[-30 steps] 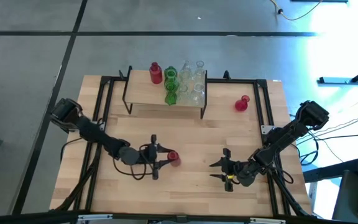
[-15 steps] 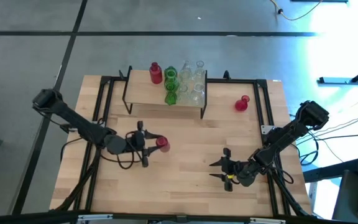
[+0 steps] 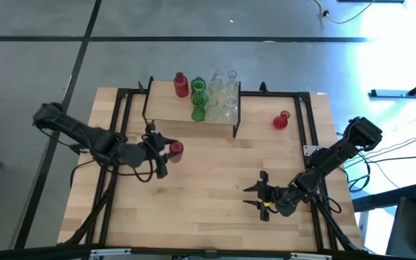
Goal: Sort vases onto shelf
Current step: Put the bottom red vase aligned with the other red vase on the shelf
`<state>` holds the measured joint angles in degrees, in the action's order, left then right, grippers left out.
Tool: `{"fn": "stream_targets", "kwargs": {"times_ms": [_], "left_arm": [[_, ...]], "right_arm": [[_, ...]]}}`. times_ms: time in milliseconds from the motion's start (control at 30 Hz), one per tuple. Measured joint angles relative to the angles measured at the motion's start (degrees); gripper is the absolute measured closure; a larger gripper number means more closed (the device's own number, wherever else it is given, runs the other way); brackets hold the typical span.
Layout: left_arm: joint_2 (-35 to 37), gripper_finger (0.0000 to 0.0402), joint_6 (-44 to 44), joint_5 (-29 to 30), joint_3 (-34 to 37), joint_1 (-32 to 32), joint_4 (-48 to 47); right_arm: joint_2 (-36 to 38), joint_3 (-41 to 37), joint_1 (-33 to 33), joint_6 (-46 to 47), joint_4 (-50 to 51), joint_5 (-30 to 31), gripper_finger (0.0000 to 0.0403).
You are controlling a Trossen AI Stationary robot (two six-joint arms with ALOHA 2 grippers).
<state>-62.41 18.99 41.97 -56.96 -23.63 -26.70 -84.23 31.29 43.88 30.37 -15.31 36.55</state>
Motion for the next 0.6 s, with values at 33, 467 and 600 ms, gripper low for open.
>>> {"fn": "stream_targets", "kwargs": {"times_ms": [33,467,600], "left_arm": [[0.00,0.0245,0.44,0.43,-1.06,0.31,-1.15],[5.46,0.0245,4.66,4.05,-3.81,7.18,-11.82],[7.31,0.0245,7.12,5.45,-3.81,10.58,-16.79]], "right_arm": [[0.00,0.00,0.00,-0.02,-0.02,-0.02,0.0227],[0.00,0.02,0.00,0.00,0.07,-0.37,0.0227],[0.00,0.02,0.00,-0.02,0.02,-0.15,0.0227]]}}
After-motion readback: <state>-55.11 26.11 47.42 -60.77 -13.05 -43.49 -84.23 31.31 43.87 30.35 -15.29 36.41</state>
